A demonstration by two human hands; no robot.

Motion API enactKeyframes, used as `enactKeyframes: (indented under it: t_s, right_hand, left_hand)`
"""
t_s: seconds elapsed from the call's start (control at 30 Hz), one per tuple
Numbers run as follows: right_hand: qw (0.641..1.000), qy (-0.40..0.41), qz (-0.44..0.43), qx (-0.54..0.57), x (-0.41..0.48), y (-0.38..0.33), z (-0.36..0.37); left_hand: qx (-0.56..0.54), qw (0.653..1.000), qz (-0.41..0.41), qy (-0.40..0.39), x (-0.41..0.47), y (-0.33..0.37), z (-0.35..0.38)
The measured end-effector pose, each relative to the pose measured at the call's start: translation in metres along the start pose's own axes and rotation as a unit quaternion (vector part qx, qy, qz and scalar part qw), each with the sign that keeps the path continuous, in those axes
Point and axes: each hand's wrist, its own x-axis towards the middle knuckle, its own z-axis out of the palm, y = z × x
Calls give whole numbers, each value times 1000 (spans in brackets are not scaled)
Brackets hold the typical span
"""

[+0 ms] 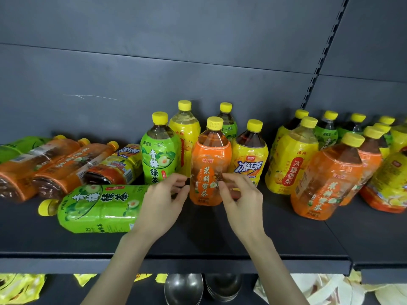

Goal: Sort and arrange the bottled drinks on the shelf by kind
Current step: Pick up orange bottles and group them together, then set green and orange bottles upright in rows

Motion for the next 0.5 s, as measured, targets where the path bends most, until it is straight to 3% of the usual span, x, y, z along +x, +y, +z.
enactKeyframes:
  t_s: [0.27,0.5]
  right_hand:
    - [996,-38,-50,63,4,-51,37]
    - [992,-52,-51,99,11,-100,112]
  left_hand:
    - [-21,993,10,113,6,-21,-71]
    - [-22,994,2,107,25,-84,-135]
